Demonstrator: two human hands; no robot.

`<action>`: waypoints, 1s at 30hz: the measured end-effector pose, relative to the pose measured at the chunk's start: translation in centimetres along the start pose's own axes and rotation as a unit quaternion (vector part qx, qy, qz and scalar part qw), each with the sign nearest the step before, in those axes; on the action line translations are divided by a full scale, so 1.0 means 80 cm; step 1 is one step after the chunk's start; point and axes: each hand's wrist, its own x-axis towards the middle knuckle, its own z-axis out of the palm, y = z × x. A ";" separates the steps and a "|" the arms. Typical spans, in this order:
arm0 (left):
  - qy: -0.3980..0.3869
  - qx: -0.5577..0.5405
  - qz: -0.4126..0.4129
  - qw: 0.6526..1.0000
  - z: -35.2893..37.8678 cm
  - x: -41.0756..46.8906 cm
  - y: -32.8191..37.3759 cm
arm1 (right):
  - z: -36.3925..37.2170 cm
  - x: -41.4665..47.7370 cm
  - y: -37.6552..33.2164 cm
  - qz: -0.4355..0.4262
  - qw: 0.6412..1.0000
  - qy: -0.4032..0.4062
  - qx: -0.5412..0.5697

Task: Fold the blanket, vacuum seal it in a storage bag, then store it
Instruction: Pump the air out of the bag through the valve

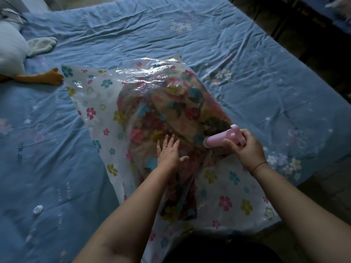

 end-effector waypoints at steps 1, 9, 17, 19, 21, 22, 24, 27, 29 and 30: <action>0.000 -0.003 0.001 1.000 0.000 0.000 0.000 | 0.004 -0.003 0.002 0.019 0.999 0.025 0.008; 0.007 -0.032 -0.009 0.999 -0.004 0.002 0.011 | 0.016 -0.010 0.000 0.005 0.997 0.053 -0.048; 0.123 -0.244 0.191 0.943 -0.012 0.001 0.140 | 0.026 -0.003 -0.017 0.076 0.990 0.058 -0.108; 0.141 -0.283 0.173 0.933 -0.015 0.001 0.151 | 0.020 0.002 -0.012 0.104 0.991 0.031 -0.083; 0.139 -0.301 0.183 0.925 -0.019 0.003 0.154 | 0.007 0.008 -0.002 0.112 0.992 -0.027 -0.050; 0.130 -0.304 0.194 0.924 -0.022 0.005 0.154 | -0.002 0.010 0.003 0.101 0.993 -0.051 -0.014; 0.110 -0.312 0.207 0.921 -0.028 0.006 0.150 | -0.023 0.012 0.006 0.042 0.995 -0.086 0.042; 0.111 -0.302 0.227 0.919 -0.034 0.014 0.138 | -0.047 0.017 -0.003 -0.082 0.992 -0.093 -0.013; 0.109 -0.277 0.245 0.923 -0.037 0.018 0.134 | -0.049 0.022 -0.014 -0.119 0.990 -0.055 -0.055; 0.106 -0.267 0.251 0.924 -0.039 0.017 0.134 | -0.048 0.025 -0.017 -0.120 0.989 -0.035 -0.075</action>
